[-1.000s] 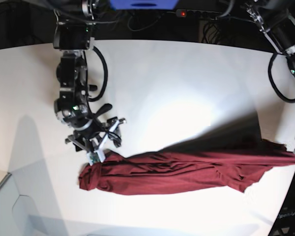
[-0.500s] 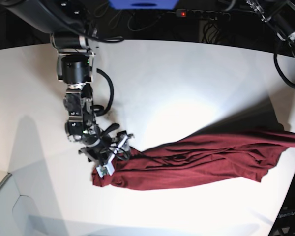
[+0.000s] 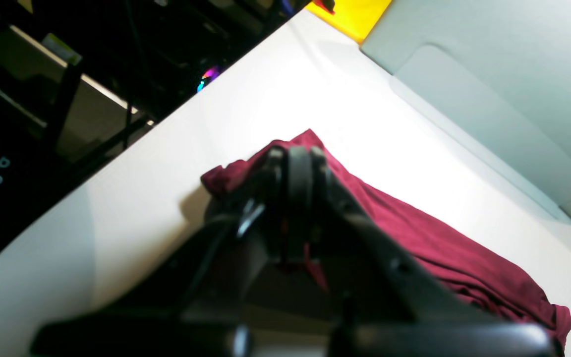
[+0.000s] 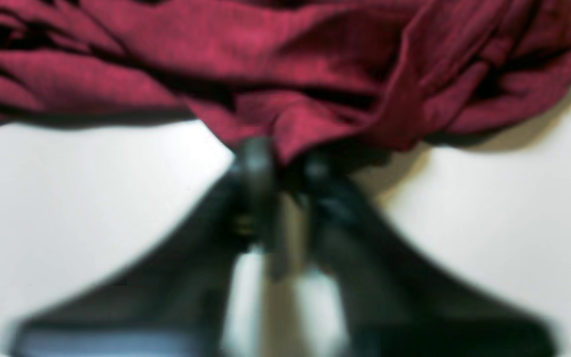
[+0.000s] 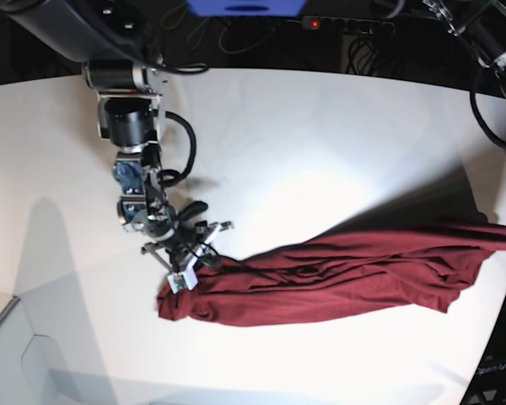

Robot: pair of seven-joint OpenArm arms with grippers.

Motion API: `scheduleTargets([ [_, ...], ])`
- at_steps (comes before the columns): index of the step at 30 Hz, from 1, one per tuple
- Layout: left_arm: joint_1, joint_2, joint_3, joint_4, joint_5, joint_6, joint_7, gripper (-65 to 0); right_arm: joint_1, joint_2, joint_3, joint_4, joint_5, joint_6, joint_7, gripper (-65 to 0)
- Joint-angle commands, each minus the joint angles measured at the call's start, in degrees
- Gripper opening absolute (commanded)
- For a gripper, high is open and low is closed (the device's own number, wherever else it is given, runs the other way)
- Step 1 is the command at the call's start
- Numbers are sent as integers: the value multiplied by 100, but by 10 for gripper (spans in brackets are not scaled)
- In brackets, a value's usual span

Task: Layout the t-shirt on the table in an organized manner, then fold the t-shirt properly
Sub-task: 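Regrasp the shirt end with the right gripper and lift it, then lift and stretch the shirt between both grippers, then lower it flat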

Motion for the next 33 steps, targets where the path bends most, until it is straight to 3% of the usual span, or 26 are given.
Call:
scheduleTargets([
  [1,-97,-150,-29,81,-70,-47,-158,-647,260,59,-1,142,50,11,144,-650],
  [8,-387,-185,-20,-7,-61,-47,-167,-647,392,147,562,1645,59,20,-32,-650],
  [12,-712,-335,15,-543,-70,-47,-149,-647,726,173,729,2305,59,37,-542,-650],
  [23,-1644,-739,279,-798,-70,-47,-123,-647,1411,349,914,2762,59,46,-780,-650],
  [33,-2734,-783,692,-1088,-61,-3,-123,-647,2088,331,914,3491,59,46,-1289,-650],
])
